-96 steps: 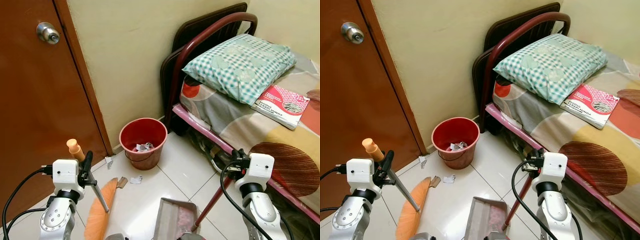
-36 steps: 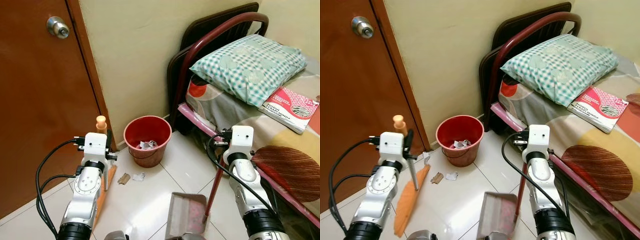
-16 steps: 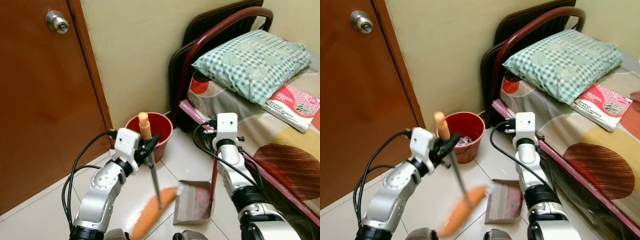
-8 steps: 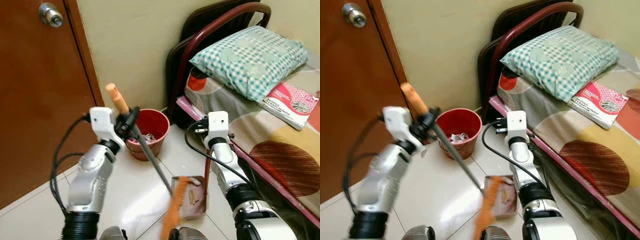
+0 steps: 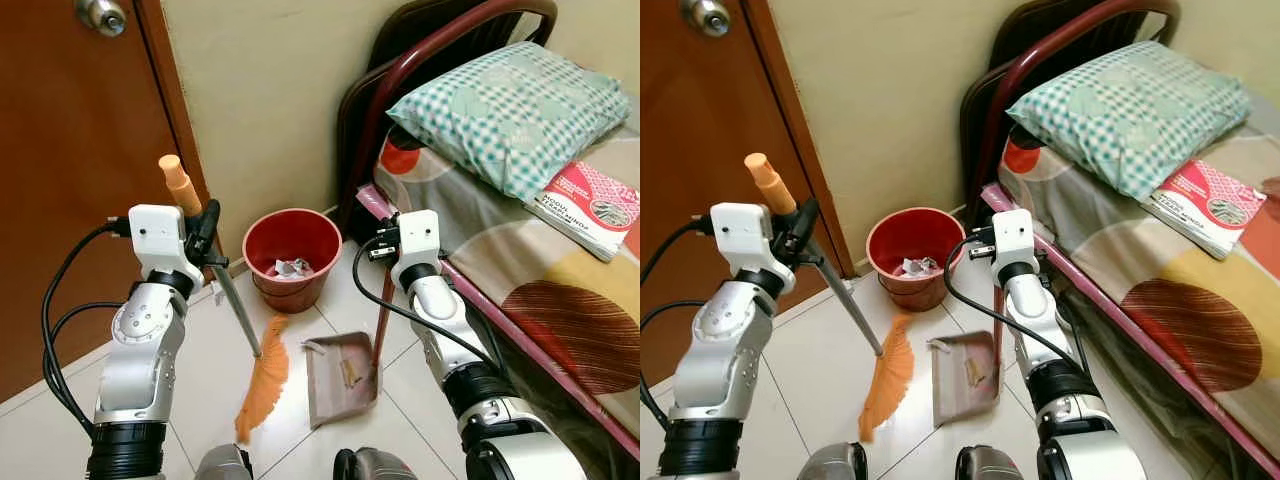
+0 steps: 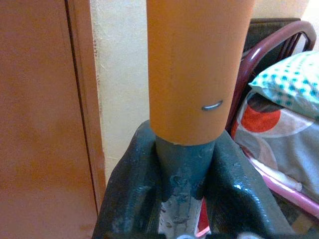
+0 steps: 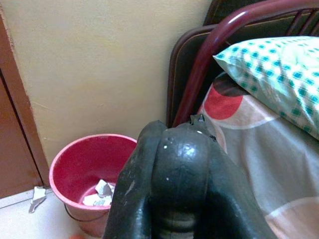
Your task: Sweep floor
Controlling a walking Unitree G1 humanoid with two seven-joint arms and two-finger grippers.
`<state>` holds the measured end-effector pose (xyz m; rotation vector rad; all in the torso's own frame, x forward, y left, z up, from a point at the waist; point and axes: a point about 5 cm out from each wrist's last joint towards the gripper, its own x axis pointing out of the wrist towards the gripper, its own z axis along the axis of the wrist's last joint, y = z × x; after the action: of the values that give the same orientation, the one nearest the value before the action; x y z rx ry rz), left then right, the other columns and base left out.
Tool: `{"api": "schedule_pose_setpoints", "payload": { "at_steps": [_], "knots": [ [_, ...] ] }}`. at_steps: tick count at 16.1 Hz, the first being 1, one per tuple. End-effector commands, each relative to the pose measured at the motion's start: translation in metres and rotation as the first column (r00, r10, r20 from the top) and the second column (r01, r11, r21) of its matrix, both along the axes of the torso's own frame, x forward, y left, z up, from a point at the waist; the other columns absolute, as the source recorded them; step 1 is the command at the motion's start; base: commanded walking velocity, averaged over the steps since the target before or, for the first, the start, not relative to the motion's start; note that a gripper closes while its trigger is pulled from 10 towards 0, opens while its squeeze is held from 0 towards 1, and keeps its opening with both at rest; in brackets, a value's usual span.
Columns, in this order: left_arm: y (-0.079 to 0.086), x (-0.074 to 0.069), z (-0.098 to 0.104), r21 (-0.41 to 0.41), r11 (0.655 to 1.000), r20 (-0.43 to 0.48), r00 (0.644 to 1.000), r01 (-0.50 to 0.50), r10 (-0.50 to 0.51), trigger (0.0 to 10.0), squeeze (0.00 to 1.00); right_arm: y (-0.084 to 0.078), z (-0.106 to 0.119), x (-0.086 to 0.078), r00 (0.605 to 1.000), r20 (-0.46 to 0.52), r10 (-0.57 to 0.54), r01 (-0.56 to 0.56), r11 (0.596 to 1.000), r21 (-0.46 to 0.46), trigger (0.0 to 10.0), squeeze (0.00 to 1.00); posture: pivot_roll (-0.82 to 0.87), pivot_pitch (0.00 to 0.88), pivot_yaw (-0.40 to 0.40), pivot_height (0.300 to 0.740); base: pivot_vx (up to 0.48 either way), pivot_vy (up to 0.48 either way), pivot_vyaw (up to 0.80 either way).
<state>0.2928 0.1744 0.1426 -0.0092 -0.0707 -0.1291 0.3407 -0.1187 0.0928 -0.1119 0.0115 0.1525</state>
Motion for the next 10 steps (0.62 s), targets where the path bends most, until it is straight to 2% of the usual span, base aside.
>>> {"api": "schedule_pose_setpoints", "payload": {
  "at_steps": [1,3,5,7,8,9,10],
  "knots": [
    [-0.001,-0.003,-0.005,0.062,0.998,0.003,1.000,-0.002,0.002,10.0,0.00,-0.005,0.008,0.000,0.999,0.050,-0.013,0.013,1.000,0.017,10.0,0.00,0.03,0.116,-0.087,0.740,0.000,0.000,0.00],
    [0.008,-0.007,-0.017,0.133,0.990,-0.018,0.998,-0.050,0.053,10.0,0.00,-0.009,0.005,-0.005,0.999,0.049,-0.016,0.015,0.999,0.034,10.0,0.00,0.03,0.104,-0.081,0.740,0.000,0.000,0.00],
    [0.006,-0.008,-0.021,0.054,0.997,-0.045,0.998,-0.047,0.049,10.0,0.00,-0.012,-0.001,-0.008,0.999,0.026,-0.020,0.019,0.999,0.027,10.0,0.00,0.03,0.101,-0.080,0.740,0.000,0.000,0.00],
    [-0.010,-0.006,-0.016,0.003,0.999,-0.022,0.999,0.043,-0.043,10.0,0.00,-0.010,-0.011,-0.009,1.000,-0.026,-0.003,0.004,1.000,0.004,10.0,0.00,0.03,0.094,-0.081,0.740,0.000,0.000,0.00],
    [-0.023,-0.006,-0.014,-0.009,0.992,-0.020,0.992,0.126,-0.126,10.0,0.00,-0.007,-0.015,-0.010,0.998,-0.055,0.006,-0.007,1.000,-0.015,10.0,0.00,0.04,0.092,-0.081,0.740,0.000,0.000,0.00],
    [-0.025,-0.006,-0.014,-0.009,0.990,-0.022,0.990,0.139,-0.139,10.0,0.00,-0.007,-0.015,-0.009,0.998,-0.059,0.007,-0.008,1.000,-0.018,10.0,0.00,0.04,0.091,-0.081,0.740,0.000,0.000,0.00],
    [-0.037,-0.010,-0.016,-0.005,0.975,-0.029,0.974,0.223,-0.223,10.0,0.00,-0.007,-0.019,-0.010,0.997,-0.081,0.000,-0.003,0.999,-0.037,10.0,0.00,0.04,0.090,-0.080,0.740,0.000,0.000,0.00]
  ]
}}
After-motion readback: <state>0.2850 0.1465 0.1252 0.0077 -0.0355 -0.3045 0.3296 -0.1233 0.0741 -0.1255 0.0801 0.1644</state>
